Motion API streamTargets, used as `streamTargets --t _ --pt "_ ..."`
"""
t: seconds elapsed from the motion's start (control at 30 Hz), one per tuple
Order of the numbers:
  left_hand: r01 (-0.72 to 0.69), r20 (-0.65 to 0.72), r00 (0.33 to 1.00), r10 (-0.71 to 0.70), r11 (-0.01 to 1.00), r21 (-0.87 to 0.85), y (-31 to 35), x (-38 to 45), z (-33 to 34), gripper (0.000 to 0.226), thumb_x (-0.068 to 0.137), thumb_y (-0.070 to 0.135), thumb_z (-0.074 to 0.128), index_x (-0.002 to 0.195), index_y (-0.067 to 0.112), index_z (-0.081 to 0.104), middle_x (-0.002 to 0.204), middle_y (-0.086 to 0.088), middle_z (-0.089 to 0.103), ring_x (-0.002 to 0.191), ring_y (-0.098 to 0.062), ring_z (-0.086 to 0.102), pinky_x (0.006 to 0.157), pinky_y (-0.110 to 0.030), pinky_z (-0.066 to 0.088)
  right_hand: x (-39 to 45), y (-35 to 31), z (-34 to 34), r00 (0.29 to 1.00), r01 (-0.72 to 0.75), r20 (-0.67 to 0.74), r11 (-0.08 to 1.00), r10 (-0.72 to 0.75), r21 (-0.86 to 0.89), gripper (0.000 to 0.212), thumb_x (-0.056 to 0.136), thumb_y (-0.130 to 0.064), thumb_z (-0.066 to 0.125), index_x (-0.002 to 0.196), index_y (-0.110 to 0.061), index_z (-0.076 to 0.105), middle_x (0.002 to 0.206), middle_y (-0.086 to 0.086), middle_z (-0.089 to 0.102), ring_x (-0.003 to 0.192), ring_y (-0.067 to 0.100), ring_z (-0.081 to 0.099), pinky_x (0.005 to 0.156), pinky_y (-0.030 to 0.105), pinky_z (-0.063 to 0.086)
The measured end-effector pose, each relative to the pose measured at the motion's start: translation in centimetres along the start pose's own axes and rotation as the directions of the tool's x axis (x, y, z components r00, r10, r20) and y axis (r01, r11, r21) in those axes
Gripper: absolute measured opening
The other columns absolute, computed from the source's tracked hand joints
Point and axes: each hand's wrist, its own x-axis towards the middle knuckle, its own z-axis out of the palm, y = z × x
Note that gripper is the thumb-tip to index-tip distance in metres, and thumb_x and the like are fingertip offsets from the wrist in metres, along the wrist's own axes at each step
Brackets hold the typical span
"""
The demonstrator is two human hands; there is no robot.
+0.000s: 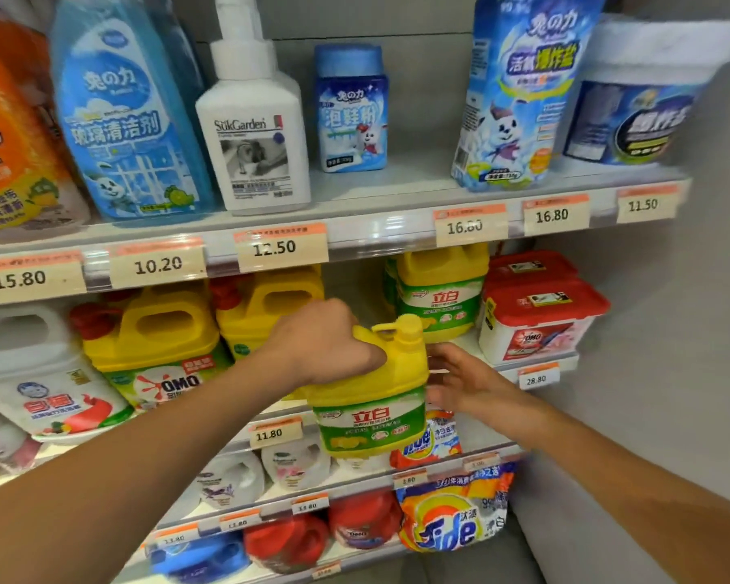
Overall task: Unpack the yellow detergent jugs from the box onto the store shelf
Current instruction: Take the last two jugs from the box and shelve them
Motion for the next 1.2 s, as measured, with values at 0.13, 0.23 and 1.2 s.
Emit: streamTargets --t 0.13,0.23,1.2 --pt "-0.017 -0.067 0.998 0.011 0.996 -0.092 4.2 1.7 -0.1 0.038 0.066 0.049 0.067 0.059 0.013 0.064 0.056 0.003 0.059 0.059 -0.019 0.059 0.047 -0.027 0.034 -0.6 0.3 -2.0 0.989 0.046 -0.135 0.996 -0.056 -0.078 0.084 0.068 -0.020 0.095 0.139 -0.030 0.051 0.133 -0.009 0.066 0.126 0.008 0.063 0.097 0.037 0.059" --pt "-0.002 -0.089 0.996 -0.013 0.987 -0.162 6.3 3.2 0.2 0.036 0.071 0.048 0.068 0.062 0.014 0.065 0.061 0.003 0.060 0.068 -0.022 0.062 0.049 -0.027 0.035 0.7 0.6 -3.8 0.943 0.098 -0.304 0.985 -0.137 -0.143 0.080 0.063 -0.047 0.096 0.133 -0.033 0.057 0.128 -0.008 0.071 0.124 0.014 0.065 0.100 0.049 0.057" --pt "-0.134 -0.375 0.923 -0.085 0.844 -0.519 9.6 9.6 4.7 0.030 0.083 0.019 0.071 0.113 0.021 0.071 0.115 -0.002 0.072 0.097 -0.013 0.062 0.079 -0.018 0.039 3.4 2.2 -6.8 0.738 0.096 -0.578 0.902 -0.348 -0.421 0.077 0.086 -0.033 0.082 0.150 -0.036 0.040 0.133 -0.014 0.066 0.121 0.009 0.066 0.096 0.044 0.060"
